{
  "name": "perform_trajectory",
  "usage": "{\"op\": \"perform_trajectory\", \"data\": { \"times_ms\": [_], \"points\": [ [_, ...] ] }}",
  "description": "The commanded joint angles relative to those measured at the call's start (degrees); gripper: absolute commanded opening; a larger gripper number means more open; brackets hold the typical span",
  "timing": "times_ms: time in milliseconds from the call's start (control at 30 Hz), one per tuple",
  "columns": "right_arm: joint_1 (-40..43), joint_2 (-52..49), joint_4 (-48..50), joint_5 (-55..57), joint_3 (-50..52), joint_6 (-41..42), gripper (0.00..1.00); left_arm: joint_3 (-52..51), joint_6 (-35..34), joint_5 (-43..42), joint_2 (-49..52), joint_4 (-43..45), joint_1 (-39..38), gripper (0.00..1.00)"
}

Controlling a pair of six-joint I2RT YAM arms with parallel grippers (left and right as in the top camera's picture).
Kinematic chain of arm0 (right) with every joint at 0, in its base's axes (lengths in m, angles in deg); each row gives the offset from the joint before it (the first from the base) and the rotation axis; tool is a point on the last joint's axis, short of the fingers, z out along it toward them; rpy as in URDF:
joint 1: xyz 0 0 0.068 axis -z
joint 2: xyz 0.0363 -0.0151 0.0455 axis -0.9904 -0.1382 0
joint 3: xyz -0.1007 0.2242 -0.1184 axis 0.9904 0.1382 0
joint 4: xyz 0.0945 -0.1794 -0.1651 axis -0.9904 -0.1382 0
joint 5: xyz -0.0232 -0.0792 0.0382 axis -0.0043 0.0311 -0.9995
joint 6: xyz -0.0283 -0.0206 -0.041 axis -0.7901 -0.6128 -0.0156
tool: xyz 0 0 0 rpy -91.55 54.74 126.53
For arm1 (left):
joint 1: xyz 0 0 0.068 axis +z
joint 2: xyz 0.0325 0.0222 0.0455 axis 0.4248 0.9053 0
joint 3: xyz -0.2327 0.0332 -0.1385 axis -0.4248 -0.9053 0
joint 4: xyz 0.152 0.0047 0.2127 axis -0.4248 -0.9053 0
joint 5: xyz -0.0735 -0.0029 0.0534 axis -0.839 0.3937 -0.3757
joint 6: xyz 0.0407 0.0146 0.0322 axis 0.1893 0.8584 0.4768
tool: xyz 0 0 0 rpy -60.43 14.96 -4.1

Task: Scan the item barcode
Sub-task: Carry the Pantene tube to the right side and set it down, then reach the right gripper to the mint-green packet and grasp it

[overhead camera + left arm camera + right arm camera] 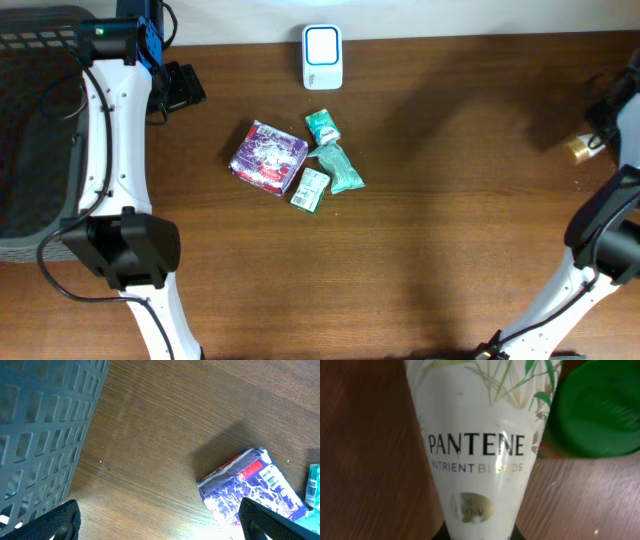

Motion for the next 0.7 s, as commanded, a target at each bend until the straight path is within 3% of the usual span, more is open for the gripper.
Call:
{"op": "perform_trajectory", "data": {
  "times_ms": [0, 33, 67, 200, 333, 533, 667],
  "points": [
    [2.8, 0.39, 2.62, 1.38, -0.22, -2.67, 0.23, -0.22, -0.7, 0.02, 0.72, -0.07, 0.2, 0.99],
    [3.04, 0.39, 3.8, -0.7, -0.22, -7.45, 0.53, -0.22, -0.7, 0.02, 0.72, -0.07, 0.2, 0.99],
    [2.91, 0.39, 4.72, -5.16, -0.22, -12.81, 0.76, -0.22, -0.7, 0.02, 0.72, -0.07, 0.2, 0.99],
    [1.53, 0.39, 4.63, -7.28, -0.22, -14.19, 0.92, -0.22, -0.7, 0.02, 0.72, -0.07, 0.2, 0.99],
    [-1.79, 0.39, 4.28, -14.82, -0.24, -14.99, 0.93, -0.22, -0.72, 0.02, 0.72, -0.07, 0.2, 0.99],
    [-14.75, 0.39, 2.86, -46.75, -0.24, -23.21, 0.93, -0.22, -0.7, 0.02, 0.72, -0.07, 0.2, 0.99],
    [-24.81, 0.28, -5.75, -48.15, 0.11, -26.38, 0.95, -0.22, -0.72, 0.02, 0.72, -0.07, 0.2, 0.99]
  ]
}}
